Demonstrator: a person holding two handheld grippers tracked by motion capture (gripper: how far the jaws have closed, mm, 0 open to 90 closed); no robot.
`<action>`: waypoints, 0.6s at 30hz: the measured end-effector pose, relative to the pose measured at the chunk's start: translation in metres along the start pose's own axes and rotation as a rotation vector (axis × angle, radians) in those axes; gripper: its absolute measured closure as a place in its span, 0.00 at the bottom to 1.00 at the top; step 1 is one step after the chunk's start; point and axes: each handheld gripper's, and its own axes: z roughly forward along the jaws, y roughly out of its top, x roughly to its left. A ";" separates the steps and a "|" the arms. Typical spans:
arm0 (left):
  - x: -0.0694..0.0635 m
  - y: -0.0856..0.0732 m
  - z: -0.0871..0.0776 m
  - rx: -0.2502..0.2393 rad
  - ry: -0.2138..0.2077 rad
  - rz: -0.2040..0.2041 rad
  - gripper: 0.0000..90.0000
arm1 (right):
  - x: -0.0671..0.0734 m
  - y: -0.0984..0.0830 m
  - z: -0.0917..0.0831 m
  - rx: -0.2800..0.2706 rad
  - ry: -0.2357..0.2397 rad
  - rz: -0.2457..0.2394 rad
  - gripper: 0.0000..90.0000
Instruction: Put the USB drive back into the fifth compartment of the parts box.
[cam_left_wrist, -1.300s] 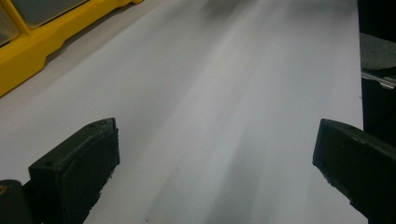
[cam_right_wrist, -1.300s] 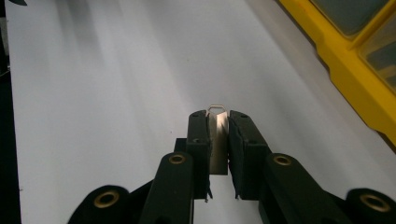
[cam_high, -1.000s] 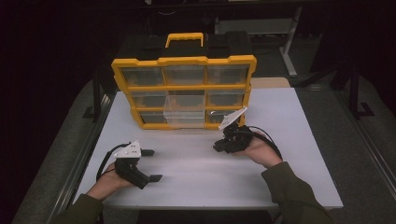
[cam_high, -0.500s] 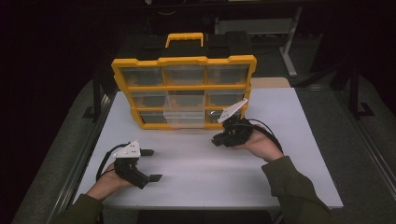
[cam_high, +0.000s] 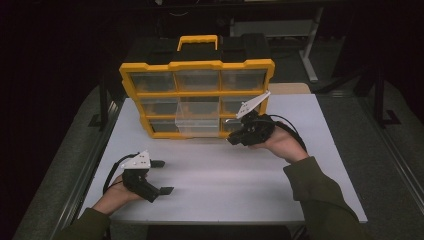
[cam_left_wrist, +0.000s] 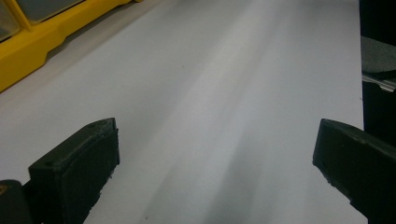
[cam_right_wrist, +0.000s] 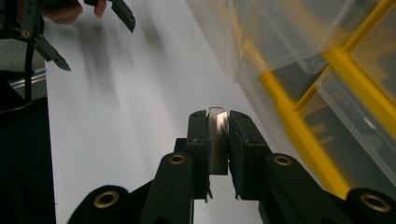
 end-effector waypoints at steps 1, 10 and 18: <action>0.000 0.000 0.000 0.000 0.000 -0.001 0.00 | -0.001 0.001 -0.002 -0.004 -0.001 -0.002 0.86; -0.001 0.000 0.000 -0.003 -0.003 -0.001 0.00 | -0.004 0.018 -0.023 -0.020 -0.028 -0.007 0.86; 0.000 0.000 0.000 0.000 -0.004 -0.002 0.00 | -0.007 0.035 -0.036 -0.046 -0.039 -0.016 0.86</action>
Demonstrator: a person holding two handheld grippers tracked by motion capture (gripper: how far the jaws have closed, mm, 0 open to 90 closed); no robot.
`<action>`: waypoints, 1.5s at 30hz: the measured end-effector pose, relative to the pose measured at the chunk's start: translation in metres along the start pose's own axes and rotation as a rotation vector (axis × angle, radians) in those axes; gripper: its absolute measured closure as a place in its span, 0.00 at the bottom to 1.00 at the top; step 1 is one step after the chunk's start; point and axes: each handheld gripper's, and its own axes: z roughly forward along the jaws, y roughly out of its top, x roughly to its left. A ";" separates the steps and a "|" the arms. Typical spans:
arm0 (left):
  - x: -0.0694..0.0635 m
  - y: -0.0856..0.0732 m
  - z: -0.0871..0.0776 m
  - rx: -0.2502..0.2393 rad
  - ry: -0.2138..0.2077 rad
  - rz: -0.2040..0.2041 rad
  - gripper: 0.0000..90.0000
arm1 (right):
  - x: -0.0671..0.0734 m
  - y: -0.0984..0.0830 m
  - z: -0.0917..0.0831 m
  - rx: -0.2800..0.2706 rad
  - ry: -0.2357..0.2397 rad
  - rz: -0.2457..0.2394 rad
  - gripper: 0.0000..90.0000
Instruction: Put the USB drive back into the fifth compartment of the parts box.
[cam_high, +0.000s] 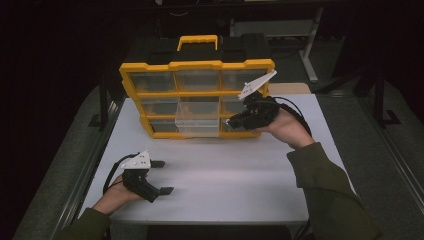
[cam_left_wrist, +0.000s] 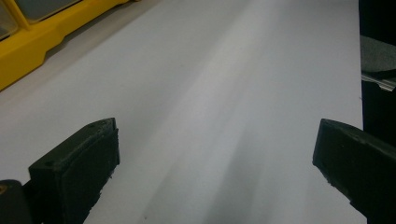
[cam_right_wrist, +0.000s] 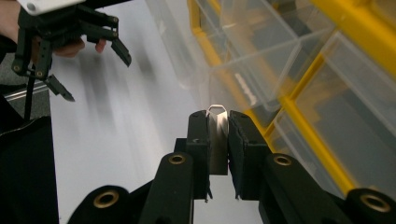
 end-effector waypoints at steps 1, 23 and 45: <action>0.000 0.000 0.000 0.001 0.000 0.000 0.00 | 0.000 0.002 -0.001 -0.004 0.000 -0.002 0.86; -0.001 0.001 0.000 0.008 -0.001 0.005 0.00 | -0.001 0.052 0.008 -0.029 0.009 -0.021 0.86; -0.002 0.001 -0.001 0.008 -0.003 0.010 0.00 | -0.001 0.055 0.026 -0.034 0.005 0.035 0.50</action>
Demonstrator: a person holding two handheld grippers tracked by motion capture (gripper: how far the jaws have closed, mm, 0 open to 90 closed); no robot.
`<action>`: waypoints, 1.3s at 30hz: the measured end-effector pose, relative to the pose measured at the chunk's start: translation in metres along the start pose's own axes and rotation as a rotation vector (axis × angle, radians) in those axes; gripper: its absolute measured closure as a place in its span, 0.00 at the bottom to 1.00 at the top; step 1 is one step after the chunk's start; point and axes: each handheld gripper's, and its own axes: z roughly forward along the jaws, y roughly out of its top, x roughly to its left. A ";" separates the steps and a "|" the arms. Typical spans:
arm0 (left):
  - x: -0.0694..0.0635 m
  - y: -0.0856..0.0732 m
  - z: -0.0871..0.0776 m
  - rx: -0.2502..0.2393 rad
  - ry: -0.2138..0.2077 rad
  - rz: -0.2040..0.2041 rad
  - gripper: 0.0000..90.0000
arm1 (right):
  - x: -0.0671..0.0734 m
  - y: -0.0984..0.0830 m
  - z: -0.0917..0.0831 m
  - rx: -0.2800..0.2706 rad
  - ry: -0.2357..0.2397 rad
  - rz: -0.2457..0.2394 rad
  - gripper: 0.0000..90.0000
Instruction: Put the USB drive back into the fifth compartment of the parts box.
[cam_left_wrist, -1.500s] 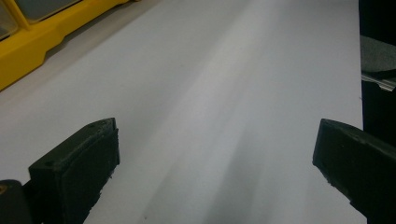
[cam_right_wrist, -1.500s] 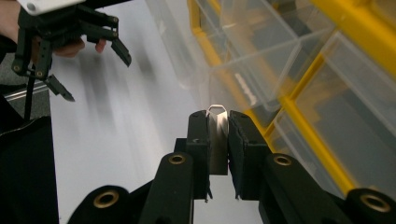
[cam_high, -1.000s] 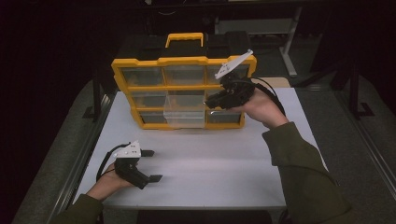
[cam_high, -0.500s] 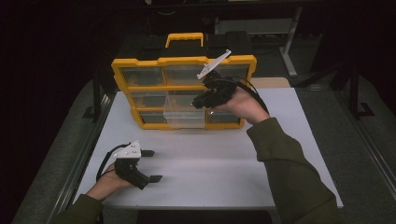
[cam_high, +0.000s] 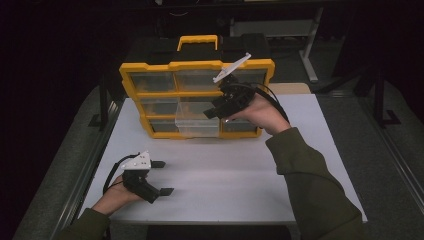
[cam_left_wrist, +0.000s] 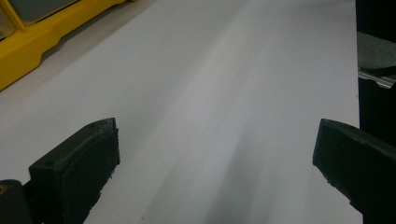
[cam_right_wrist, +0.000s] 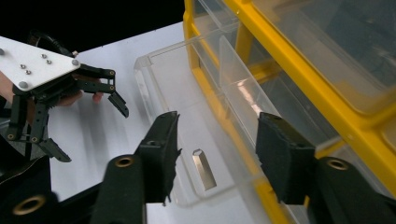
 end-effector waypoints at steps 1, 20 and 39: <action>0.000 0.000 0.000 -0.002 0.000 -0.001 0.00 | 0.000 -0.002 -0.002 0.000 -0.007 -0.001 0.49; 0.000 0.000 0.000 0.003 0.003 -0.002 0.00 | 0.001 -0.056 -0.020 -0.075 -0.030 0.047 0.25; 0.001 -0.001 -0.001 0.002 0.008 -0.007 0.00 | 0.006 -0.118 0.002 -0.088 -0.077 0.105 0.15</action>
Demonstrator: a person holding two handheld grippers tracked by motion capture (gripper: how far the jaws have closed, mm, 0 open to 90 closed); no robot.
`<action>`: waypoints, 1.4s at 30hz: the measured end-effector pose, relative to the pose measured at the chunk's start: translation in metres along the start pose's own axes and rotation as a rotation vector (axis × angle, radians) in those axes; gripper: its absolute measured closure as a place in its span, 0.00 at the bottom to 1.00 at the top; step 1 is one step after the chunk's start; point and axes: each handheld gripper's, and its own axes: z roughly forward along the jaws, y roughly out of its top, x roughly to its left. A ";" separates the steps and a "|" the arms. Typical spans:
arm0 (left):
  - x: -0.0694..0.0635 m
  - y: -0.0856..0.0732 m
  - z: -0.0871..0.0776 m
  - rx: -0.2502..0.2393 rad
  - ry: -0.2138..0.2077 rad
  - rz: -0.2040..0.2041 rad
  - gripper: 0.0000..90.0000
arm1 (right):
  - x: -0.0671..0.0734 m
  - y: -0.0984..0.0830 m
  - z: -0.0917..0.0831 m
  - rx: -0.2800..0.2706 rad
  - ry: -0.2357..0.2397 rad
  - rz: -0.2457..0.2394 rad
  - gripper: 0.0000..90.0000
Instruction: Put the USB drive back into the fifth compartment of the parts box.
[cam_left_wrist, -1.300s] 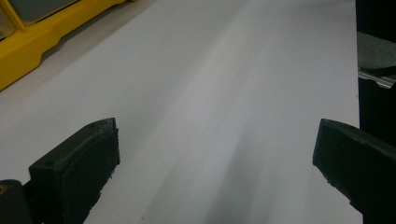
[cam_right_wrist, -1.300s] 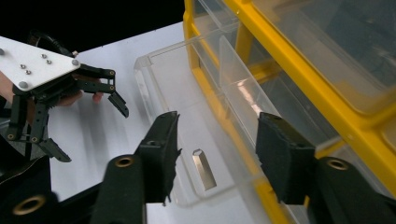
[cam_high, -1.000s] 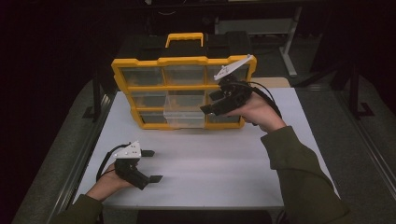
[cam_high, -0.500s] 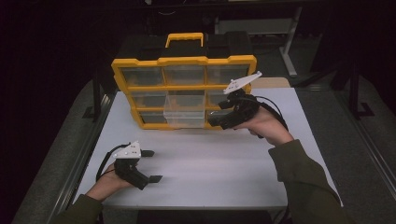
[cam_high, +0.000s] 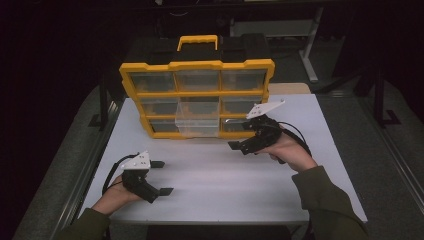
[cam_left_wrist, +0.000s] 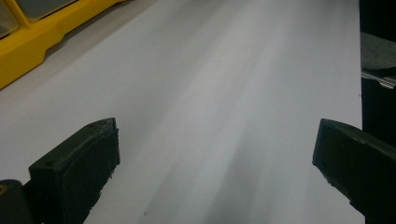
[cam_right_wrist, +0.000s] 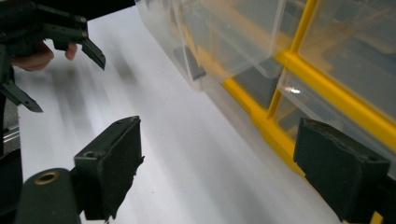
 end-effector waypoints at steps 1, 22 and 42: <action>0.000 0.000 0.000 0.001 0.000 0.000 0.00 | 0.000 -0.003 0.000 0.002 -0.004 0.003 0.15; -0.002 -0.001 0.000 0.004 -0.003 0.001 0.00 | 0.009 -0.066 0.018 -0.021 -0.048 0.034 0.02; -0.004 -0.003 0.000 0.000 -0.007 -0.001 0.00 | 0.009 -0.107 0.016 -0.022 -0.075 0.054 0.02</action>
